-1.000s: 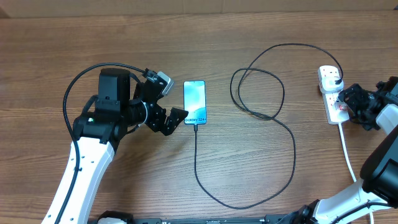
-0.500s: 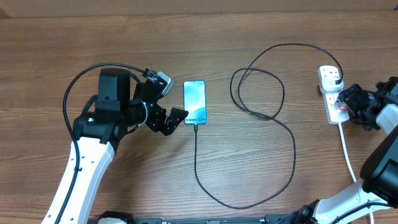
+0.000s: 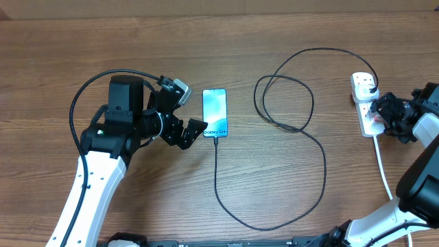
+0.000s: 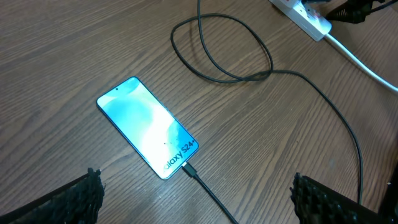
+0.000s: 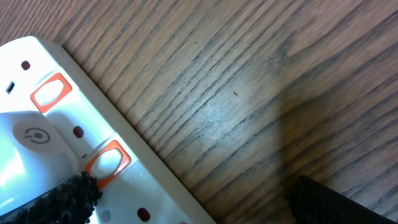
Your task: Plug charger to phone and switch on socket
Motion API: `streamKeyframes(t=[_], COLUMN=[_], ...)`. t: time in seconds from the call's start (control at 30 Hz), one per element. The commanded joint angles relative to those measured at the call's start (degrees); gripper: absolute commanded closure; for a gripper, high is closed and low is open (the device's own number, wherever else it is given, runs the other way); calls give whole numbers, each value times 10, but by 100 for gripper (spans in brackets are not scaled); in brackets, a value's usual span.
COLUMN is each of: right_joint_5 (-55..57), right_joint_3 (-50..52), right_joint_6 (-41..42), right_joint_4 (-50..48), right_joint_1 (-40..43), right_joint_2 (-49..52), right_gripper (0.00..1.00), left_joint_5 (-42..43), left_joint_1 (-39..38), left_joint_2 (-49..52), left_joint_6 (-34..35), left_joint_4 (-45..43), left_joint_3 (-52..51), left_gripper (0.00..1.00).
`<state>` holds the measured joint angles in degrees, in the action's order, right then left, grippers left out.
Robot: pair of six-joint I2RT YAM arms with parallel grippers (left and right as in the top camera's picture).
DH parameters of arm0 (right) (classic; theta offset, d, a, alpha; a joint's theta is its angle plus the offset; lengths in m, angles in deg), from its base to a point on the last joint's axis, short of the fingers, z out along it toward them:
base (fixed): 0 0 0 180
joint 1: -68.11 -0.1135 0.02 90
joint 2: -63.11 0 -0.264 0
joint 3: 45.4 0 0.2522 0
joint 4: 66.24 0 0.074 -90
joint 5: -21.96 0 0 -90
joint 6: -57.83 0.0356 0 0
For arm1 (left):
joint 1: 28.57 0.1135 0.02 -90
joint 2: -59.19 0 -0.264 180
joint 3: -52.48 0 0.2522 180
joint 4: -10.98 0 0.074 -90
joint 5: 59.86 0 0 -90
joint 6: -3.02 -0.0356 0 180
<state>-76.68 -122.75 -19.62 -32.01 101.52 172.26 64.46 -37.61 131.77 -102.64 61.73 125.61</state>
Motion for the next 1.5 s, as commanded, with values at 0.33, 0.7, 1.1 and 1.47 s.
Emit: streamKeyframes(t=[0.33, 0.7, 1.1, 1.47], right_joint_5=[-13, -14, -31, -52], right_joint_3=[-43, -67, -65, -65], right_joint_6=[-7, -7, -7, -7], right_joint_4=[51, 61, 53, 50], right_joint_1=[5, 31, 25, 16], right_joint_2=[22, 22, 23, 45], right_gripper=[0, 0, 0, 0], left_joint_5=[10, 10, 11, 10], left_joint_1=[-3, -3, -3, -3], left_joint_2=[3, 3, 3, 3], left_joint_6=[-17, -17, -17, -17], left_joint_4=[-2, -3, -11, -13], left_joint_3=[0, 0, 0, 0], left_gripper=[0, 1, 1, 0])
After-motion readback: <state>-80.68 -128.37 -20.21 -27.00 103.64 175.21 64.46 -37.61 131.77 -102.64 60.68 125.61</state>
